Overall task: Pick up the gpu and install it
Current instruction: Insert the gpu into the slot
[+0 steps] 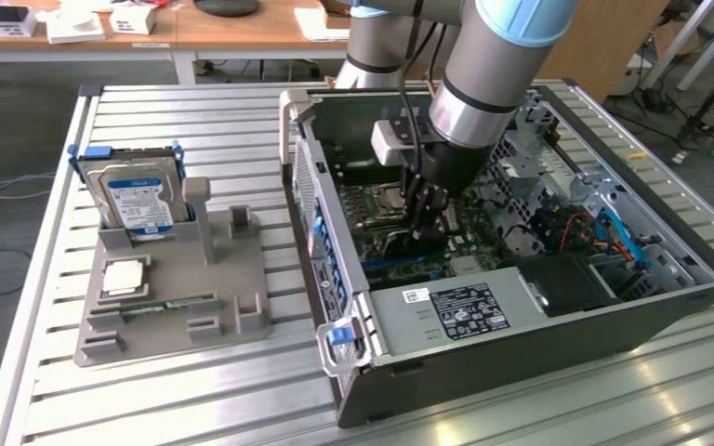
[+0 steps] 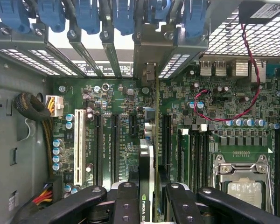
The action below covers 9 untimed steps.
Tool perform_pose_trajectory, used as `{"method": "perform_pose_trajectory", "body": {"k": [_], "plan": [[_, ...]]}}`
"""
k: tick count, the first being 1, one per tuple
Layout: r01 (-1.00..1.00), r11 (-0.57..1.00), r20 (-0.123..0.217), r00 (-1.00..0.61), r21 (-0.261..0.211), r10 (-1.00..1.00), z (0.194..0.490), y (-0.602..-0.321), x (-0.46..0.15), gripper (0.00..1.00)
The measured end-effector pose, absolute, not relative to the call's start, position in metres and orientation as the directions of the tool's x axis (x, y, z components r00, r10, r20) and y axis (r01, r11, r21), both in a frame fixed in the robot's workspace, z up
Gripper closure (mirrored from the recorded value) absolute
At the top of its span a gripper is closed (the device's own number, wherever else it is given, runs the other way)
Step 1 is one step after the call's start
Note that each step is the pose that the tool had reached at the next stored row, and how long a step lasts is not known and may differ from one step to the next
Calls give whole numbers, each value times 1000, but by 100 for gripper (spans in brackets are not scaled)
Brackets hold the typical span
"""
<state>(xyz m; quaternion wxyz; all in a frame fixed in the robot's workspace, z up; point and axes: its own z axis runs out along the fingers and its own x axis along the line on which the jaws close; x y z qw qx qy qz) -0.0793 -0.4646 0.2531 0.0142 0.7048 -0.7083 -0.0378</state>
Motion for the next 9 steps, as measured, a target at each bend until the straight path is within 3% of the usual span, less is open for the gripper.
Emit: {"method": "perform_pose_trajectory", "body": {"k": [9], "plan": [[-997,4,-33,-6,73,-999,253,-465,-79,73]]}}
